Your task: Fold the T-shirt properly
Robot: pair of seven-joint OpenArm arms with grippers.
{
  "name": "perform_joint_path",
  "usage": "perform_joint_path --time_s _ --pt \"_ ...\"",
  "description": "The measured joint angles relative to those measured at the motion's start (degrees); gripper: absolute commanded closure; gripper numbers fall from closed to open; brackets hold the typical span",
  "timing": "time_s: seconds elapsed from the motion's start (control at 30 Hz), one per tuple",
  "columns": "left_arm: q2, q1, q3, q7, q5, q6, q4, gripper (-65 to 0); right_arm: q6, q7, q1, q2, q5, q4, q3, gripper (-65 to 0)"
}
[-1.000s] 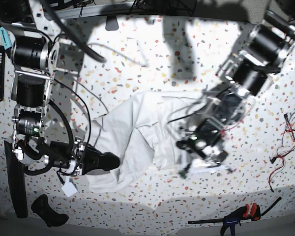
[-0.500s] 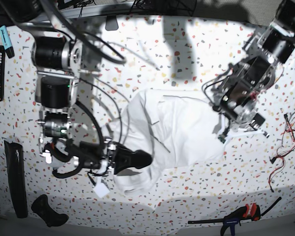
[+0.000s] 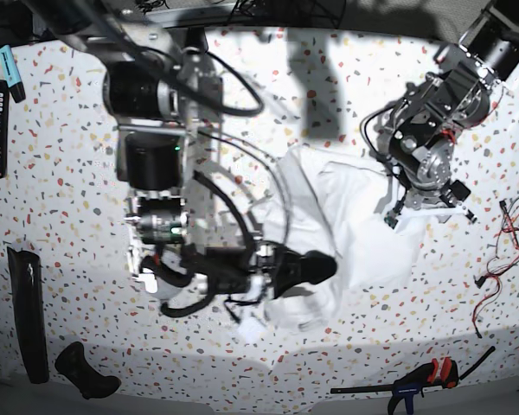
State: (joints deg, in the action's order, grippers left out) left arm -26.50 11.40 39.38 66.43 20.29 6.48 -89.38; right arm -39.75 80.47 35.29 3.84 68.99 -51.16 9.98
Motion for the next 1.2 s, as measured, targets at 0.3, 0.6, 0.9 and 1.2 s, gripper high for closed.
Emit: perform_joint_path --time_s 0.3,0.6,0.9,1.2 --pt "0.79 -1.44 0.0 -3.54 -2.89 0.09 0.0 -24.5 0.0 -3.58 -0.07 2.99 -8.81 0.0 0.04 0.0" --pt "4.7 -5.62 -0.44 -6.05 -2.23 0.7 -0.15 -24.5 0.04 -13.25 -0.04 4.15 -12.63 0.0 0.11 0.0" --pt "15.26 -6.01 -0.37 -7.39 -2.47 -1.09 -0.15 -24.5 0.07 -18.99 0.28 4.59 -18.69 0.0 -1.81 0.0" --pt "18.27 -6.01 -0.33 -7.37 -3.23 -1.57 -0.15 -24.5 0.04 -15.85 0.42 4.74 -23.04 0.0 -1.97 0.0"
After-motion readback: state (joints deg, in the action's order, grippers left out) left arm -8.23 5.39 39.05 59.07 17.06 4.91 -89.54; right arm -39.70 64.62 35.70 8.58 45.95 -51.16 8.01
